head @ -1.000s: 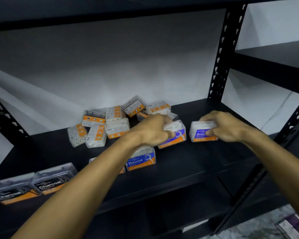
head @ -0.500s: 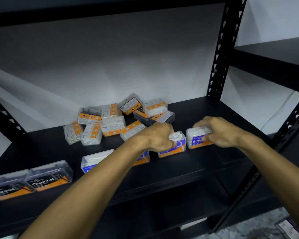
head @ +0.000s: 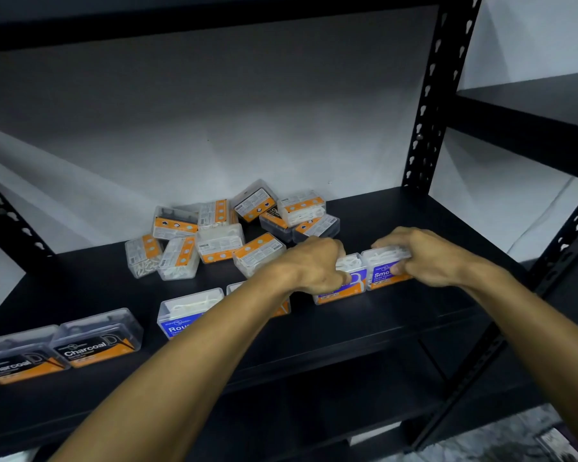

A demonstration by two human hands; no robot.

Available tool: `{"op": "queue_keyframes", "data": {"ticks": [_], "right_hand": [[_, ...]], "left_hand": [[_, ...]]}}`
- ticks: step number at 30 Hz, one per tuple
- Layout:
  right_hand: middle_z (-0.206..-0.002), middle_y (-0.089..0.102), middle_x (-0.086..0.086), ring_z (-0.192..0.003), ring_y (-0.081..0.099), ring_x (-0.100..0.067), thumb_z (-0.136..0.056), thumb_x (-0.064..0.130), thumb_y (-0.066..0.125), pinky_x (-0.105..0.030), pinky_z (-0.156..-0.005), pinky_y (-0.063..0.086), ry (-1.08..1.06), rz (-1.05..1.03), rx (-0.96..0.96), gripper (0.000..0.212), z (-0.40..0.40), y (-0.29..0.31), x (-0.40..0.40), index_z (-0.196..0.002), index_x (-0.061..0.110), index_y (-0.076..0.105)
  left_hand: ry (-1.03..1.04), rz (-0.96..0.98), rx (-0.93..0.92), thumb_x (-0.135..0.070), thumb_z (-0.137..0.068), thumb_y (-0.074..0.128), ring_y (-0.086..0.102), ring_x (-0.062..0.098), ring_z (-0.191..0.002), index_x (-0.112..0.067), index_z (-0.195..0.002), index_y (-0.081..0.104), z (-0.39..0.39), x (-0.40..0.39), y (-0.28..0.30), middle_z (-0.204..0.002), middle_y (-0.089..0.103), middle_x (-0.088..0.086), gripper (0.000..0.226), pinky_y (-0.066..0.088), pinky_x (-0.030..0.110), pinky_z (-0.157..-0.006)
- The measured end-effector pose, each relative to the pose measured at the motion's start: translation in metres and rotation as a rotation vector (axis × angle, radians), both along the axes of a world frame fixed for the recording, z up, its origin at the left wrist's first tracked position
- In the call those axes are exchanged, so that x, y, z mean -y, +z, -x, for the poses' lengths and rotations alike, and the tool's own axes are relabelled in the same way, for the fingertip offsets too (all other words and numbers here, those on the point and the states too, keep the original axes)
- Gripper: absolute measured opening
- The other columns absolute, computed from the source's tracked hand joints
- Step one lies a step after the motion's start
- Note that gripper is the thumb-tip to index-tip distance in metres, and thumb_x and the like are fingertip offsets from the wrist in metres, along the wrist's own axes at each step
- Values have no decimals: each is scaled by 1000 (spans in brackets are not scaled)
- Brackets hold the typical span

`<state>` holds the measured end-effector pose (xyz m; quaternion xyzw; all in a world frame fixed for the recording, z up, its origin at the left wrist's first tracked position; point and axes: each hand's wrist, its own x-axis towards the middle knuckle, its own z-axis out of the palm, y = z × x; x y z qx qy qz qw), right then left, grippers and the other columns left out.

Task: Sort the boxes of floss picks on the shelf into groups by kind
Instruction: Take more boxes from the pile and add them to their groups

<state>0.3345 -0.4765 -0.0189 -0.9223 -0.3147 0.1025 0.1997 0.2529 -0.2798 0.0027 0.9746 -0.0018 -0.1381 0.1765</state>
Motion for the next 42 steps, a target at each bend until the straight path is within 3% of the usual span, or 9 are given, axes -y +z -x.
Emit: {"op": "queue_keyframes", "data": {"ticks": [17, 21, 24, 28, 31, 34, 37, 42], "right_hand": [[-116, 50, 6, -106, 49, -12, -82, 13, 67, -38, -96, 45, 14, 59, -9, 56, -5, 0, 0, -132, 29, 50], [-124, 47, 5, -110, 46, -10, -79, 18, 72, -31, -97, 43, 26, 73, -16, 67, -3, 6, -2, -139, 30, 42], [-129, 47, 10, -113, 51, -12, -76, 27, 77, -33, -98, 45, 24, 29, -64, 72, -2, 16, -2, -138, 37, 41], [-130, 48, 13, -112, 53, -13, -75, 50, 69, -34, -97, 45, 4, -24, -71, 69, -3, 34, -7, -137, 38, 41], [-129, 57, 7, -118, 53, -13, -79, 55, 61, -34, -101, 41, -28, -113, -5, 61, -7, 37, -22, -134, 30, 48], [-126, 61, 2, -116, 56, -14, -84, 47, 62, -37, -102, 44, -47, -131, 25, 51, -16, 35, -43, -129, 26, 53], [-127, 60, 1, -114, 57, -16, -84, 44, 64, -39, -100, 46, -53, -81, 57, 51, -26, 36, -65, -130, 24, 53], [-128, 53, -1, -113, 52, -20, -85, 42, 64, -41, -94, 47, 0, 52, 179, 50, -39, 38, -103, -130, 25, 51]], "left_hand": [[-28, -52, 19, -39, -90, 64, 60, 18, -102, -21, -133, 49, 2, 4, 2, -116, 62, 2, 49, 53, 42, -89], [3, 26, -2, -56, -88, 59, 58, 19, -117, -24, -144, 39, -1, -6, 8, -134, 59, 2, 68, 50, 39, -98], [81, 49, 63, -67, -89, 47, 55, 19, -121, -24, -140, 47, 1, -28, 19, -134, 59, -1, 66, 46, 38, -99], [156, -73, 172, -46, -98, 45, 56, 23, -119, -24, -126, 58, -5, -72, 18, -130, 61, 0, 38, 44, 32, -91], [224, -189, 136, -34, -86, 59, 56, 25, -118, -23, -133, 51, -10, -89, 14, -130, 60, 2, 48, 50, 37, -92], [207, -335, 66, -48, -81, 65, 55, 26, -118, -21, -132, 49, -16, -89, 8, -128, 59, 4, 60, 46, 35, -89], [158, -492, 15, -64, -78, 65, 49, 28, -122, -19, -126, 54, -25, -87, 2, -126, 59, 3, 67, 37, 42, -102], [109, -600, -1, -64, -73, 70, 47, 29, -124, -18, -120, 61, -34, -91, -6, -128, 59, 3, 66, 27, 48, -112]]}}
